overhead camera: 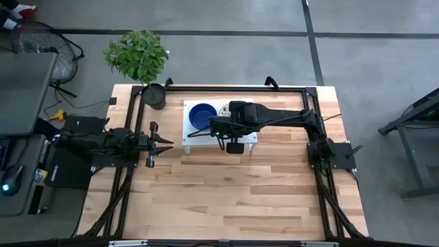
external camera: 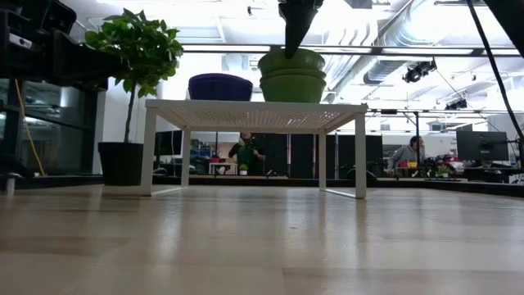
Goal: Pick & Place Mini bowls
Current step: Stack the red patterned bowl on top of the red patterned bowl on the shelf
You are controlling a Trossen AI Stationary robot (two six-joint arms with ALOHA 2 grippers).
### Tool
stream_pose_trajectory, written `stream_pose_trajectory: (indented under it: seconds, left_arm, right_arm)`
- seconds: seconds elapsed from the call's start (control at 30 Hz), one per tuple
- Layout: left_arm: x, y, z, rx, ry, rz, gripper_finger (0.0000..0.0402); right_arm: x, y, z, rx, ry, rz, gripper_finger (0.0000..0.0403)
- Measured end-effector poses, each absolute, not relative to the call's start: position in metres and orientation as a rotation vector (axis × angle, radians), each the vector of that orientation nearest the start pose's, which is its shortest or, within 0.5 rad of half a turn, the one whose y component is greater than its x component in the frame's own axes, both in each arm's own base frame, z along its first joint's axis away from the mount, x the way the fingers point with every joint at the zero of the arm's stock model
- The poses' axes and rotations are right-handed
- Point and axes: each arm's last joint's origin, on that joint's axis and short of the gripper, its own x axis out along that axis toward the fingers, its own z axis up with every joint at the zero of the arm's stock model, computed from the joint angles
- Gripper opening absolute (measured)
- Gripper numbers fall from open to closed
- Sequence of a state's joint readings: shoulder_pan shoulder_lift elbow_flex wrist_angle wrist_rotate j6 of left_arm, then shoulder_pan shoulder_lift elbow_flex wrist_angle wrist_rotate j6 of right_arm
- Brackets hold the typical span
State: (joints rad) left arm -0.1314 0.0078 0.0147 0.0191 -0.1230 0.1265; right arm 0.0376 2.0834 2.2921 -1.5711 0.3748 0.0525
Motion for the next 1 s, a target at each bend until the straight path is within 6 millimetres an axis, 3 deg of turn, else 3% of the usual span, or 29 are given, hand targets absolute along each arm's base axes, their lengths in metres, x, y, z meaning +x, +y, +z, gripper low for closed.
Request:
stream_pose_trajectory:
  seconds: [0.5, 0.8, 1.0]
  left_arm:
    - [0.097, -0.009, 0.170, 0.123, -0.026, -0.007, 0.0072]
    - [0.097, -0.009, 0.170, 0.123, -0.026, -0.007, 0.0072]
    - [0.097, -0.009, 0.170, 0.123, -0.026, -0.007, 0.0072]
  right_arm:
    - [0.397, 0.004, 0.349, -0.171, 1.317, -0.373, 0.0000]
    - [0.400, 0.004, 0.331, -0.225, 1.362, -0.375, 0.0001]
    - [0.403, 0.004, 0.330, -0.246, 1.337, -0.389, 0.0030]
